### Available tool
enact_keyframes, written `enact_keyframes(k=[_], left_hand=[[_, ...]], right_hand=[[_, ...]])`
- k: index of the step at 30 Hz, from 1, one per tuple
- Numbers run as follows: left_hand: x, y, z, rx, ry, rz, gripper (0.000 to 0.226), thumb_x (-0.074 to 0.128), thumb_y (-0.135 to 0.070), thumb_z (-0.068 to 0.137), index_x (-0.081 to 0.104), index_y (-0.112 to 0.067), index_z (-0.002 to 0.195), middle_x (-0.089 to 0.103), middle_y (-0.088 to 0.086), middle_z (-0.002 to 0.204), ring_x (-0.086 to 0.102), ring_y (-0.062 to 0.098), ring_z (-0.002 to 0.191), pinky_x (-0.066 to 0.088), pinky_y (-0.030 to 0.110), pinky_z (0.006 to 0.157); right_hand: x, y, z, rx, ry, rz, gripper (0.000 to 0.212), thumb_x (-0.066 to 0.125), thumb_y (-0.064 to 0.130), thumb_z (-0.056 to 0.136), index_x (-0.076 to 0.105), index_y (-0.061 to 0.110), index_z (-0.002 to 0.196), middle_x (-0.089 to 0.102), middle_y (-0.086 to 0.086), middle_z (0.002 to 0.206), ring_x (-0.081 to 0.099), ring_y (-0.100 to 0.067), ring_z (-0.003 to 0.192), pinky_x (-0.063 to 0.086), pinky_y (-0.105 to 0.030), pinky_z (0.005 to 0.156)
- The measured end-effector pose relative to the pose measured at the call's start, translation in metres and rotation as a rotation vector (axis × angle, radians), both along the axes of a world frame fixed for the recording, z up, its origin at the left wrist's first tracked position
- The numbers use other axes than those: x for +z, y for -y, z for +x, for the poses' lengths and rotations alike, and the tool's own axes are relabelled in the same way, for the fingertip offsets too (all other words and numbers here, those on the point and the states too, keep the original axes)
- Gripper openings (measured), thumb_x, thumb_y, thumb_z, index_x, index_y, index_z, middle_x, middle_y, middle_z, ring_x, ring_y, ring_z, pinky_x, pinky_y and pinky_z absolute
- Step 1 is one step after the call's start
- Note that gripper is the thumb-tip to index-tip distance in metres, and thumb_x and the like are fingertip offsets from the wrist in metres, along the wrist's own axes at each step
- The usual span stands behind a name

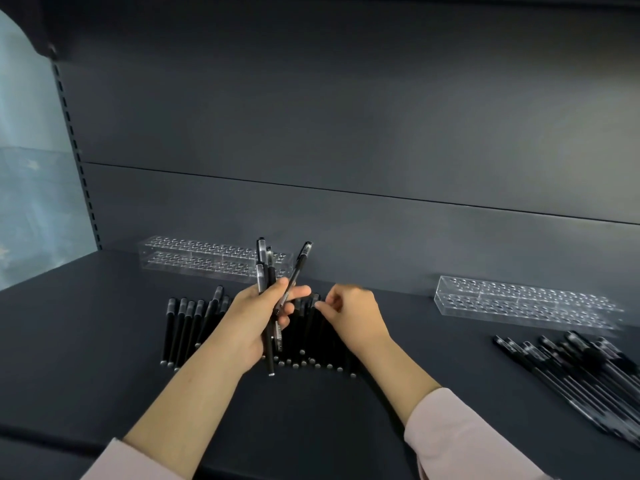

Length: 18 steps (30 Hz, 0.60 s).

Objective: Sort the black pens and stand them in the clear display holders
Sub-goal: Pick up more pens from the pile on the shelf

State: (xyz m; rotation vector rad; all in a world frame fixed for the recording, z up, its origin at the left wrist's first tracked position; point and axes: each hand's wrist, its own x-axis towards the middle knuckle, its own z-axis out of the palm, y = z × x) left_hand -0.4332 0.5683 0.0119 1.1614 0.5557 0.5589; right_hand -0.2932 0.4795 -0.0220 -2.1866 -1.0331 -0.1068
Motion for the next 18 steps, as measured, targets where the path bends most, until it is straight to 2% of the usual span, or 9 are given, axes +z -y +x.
enact_keyframes(k=[3,6,8,10,13,15,18], left_hand=[[0.003,0.003,0.000,-0.025,-0.028,0.044,0.021,0.054,-0.020,0.100,0.061,-0.003,0.110,0.077,0.004,0.097,0.051,0.007,0.059,0.043,0.017,0.050],[0.008,0.020,0.006,-0.114,-0.053,0.116,0.021,0.055,-0.020,0.099,0.062,-0.004,0.111,0.077,0.006,0.096,0.052,0.007,0.058,0.043,0.016,0.049],[0.013,0.040,0.016,-0.162,-0.033,0.145,0.020,0.055,-0.019,0.099,0.063,-0.004,0.110,0.077,0.008,0.094,0.053,0.007,0.056,0.043,0.017,0.049],[0.018,0.061,0.029,-0.203,-0.015,0.165,0.019,0.054,-0.019,0.100,0.063,-0.005,0.109,0.077,0.009,0.093,0.053,0.006,0.055,0.043,0.018,0.050],[0.024,0.094,0.053,-0.278,-0.019,0.227,0.018,0.055,-0.023,0.099,0.064,-0.011,0.110,0.077,0.006,0.093,0.055,0.007,0.058,0.043,0.019,0.052],[0.025,0.119,0.071,-0.325,-0.012,0.241,0.018,0.055,-0.025,0.099,0.064,-0.015,0.112,0.077,0.005,0.094,0.059,0.009,0.061,0.044,0.021,0.053],[0.025,0.157,0.100,-0.350,-0.026,0.173,0.020,0.053,-0.030,0.100,0.066,-0.021,0.112,0.077,0.001,0.096,0.071,0.014,0.073,0.052,0.023,0.057]], right_hand=[[0.014,0.007,-0.002,-0.017,-0.168,0.160,0.028,0.063,0.039,0.089,0.069,0.014,0.080,0.067,0.001,0.078,0.059,-0.012,0.072,0.040,-0.013,0.061],[0.040,0.027,-0.004,0.048,-0.607,0.477,0.031,0.057,0.039,0.094,0.070,0.014,0.082,0.067,0.003,0.077,0.057,-0.011,0.067,0.042,-0.021,0.058],[0.052,0.047,0.000,0.129,-0.771,0.563,0.021,0.061,0.032,0.093,0.069,0.014,0.086,0.067,0.003,0.080,0.055,-0.011,0.067,0.042,-0.023,0.057],[0.058,0.071,0.008,0.173,-0.867,0.628,0.009,0.064,0.021,0.091,0.067,0.014,0.095,0.067,0.003,0.080,0.056,-0.012,0.069,0.042,-0.022,0.059],[0.059,0.114,0.029,0.194,-0.952,0.724,0.010,0.066,0.013,0.088,0.062,0.014,0.098,0.068,-0.001,0.087,0.059,-0.013,0.071,0.046,-0.025,0.063],[0.059,0.146,0.044,0.191,-0.947,0.793,0.012,0.066,0.010,0.088,0.059,0.013,0.097,0.069,-0.006,0.091,0.061,-0.015,0.073,0.049,-0.026,0.067],[0.063,0.197,0.070,0.128,-0.900,0.978,0.009,0.060,0.005,0.091,0.057,0.011,0.096,0.067,-0.006,0.081,0.061,-0.015,0.068,0.053,-0.025,0.067]])
